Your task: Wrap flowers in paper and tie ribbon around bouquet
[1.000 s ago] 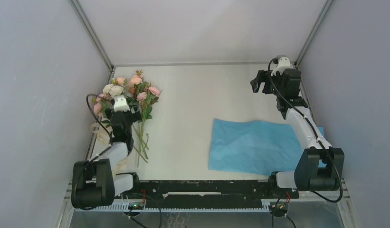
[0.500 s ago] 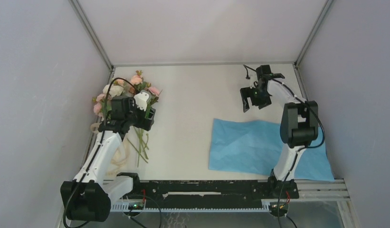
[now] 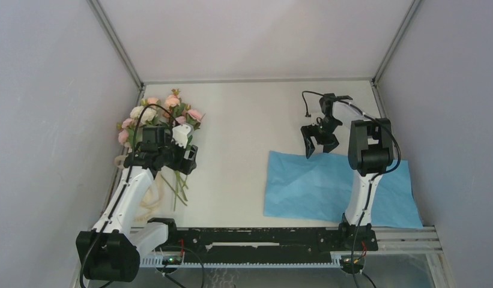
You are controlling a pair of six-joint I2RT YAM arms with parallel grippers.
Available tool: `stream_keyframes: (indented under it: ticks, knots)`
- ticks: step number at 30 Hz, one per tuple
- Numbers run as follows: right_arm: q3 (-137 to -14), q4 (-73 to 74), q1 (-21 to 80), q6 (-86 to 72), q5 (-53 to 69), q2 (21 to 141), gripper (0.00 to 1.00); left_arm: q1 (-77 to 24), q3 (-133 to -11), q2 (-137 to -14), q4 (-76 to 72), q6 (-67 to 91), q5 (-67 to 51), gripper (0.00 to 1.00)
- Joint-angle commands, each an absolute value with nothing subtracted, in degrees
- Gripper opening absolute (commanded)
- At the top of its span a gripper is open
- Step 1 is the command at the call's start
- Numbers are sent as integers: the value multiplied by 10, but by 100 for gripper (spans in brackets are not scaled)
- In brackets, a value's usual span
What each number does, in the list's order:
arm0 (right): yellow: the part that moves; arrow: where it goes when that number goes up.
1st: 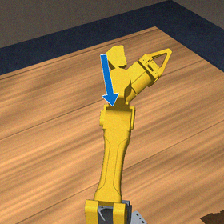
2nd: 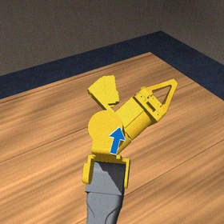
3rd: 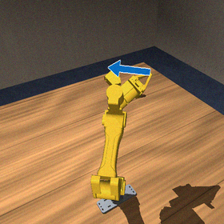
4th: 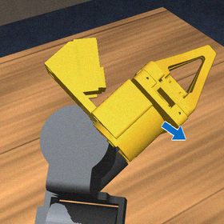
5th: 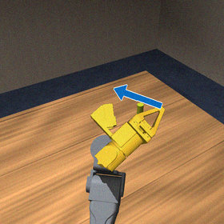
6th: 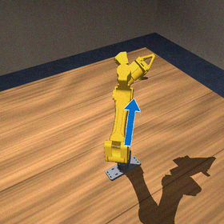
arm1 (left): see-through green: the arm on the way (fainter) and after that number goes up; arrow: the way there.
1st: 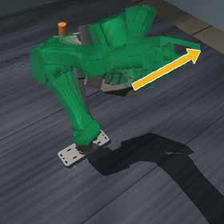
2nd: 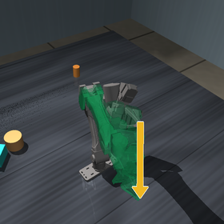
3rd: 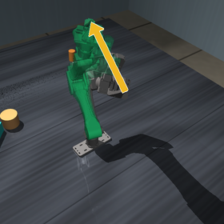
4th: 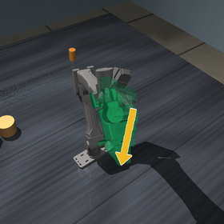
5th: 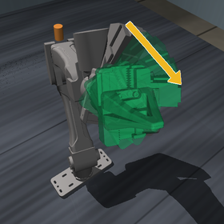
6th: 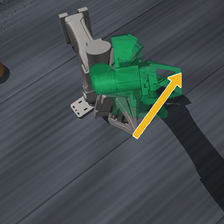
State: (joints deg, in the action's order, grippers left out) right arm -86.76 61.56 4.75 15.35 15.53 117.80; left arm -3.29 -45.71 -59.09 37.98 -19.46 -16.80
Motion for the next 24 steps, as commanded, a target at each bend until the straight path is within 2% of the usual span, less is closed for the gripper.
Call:
stream_keyframes:
  ticks: [1, 10, 13, 15, 18, 21, 24]
  knots:
    - [-869, 649, 53, 159, 197, 1169, 87, -38, -483, -577, 382, -190, -177, 85]
    - [-833, 649, 64, 150, 194, 1157, 81, -39, -486, -573, 386, -194, -163, 84]
    - [-827, 652, 71, 147, 187, 1163, 74, -40, -485, -571, 391, -198, -162, 84]
    - [-823, 650, 74, 147, 197, 1162, 62, -40, -483, -567, 393, -202, -160, 84]
    - [-822, 652, 79, 148, 211, 1159, 34, -40, -479, -564, 394, -204, -157, 84]
    - [-823, 654, 84, 152, 236, 1148, 13, -40, -479, -560, 396, -205, -157, 84]
    - [-831, 648, 85, 152, 268, 1123, 0, -40, -481, -559, 401, -208, -155, 84]
